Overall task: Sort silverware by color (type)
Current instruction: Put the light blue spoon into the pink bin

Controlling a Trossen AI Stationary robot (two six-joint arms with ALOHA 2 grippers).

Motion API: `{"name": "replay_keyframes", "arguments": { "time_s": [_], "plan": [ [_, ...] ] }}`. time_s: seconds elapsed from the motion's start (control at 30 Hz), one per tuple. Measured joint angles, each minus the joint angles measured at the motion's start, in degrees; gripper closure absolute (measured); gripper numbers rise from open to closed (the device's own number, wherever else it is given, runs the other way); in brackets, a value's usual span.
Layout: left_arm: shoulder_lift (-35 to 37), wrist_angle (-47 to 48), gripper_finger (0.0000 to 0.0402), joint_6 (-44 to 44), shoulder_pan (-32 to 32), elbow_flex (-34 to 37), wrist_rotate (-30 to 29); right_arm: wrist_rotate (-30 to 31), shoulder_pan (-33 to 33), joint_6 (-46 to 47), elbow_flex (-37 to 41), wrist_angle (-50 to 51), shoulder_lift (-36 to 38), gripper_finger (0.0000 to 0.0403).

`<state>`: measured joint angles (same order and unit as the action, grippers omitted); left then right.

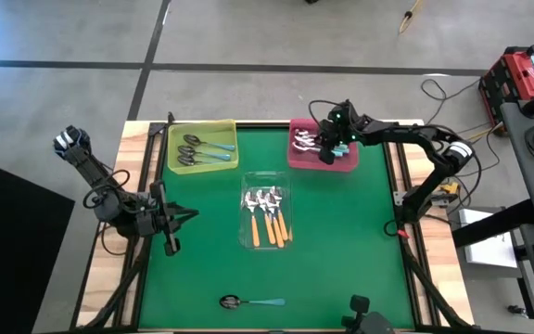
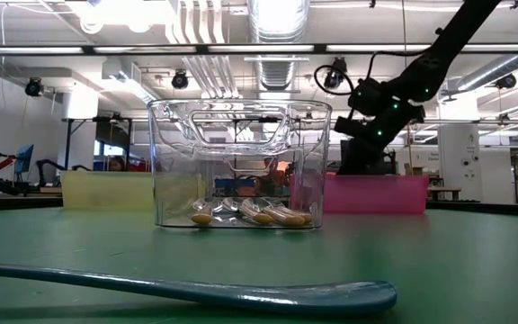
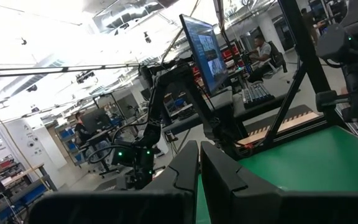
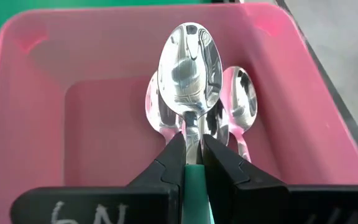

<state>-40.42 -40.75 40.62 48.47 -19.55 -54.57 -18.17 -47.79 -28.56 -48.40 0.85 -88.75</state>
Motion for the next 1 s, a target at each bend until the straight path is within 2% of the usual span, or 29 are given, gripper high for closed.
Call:
{"name": "replay_keyframes", "arguments": {
  "time_s": [1.0],
  "plan": [
    [0.0,0.0,0.0401,-0.02,0.0,0.0,-0.35,-1.56,0.0,0.77,4.2,-6.34,-1.13,0.0374]
  ]
}}
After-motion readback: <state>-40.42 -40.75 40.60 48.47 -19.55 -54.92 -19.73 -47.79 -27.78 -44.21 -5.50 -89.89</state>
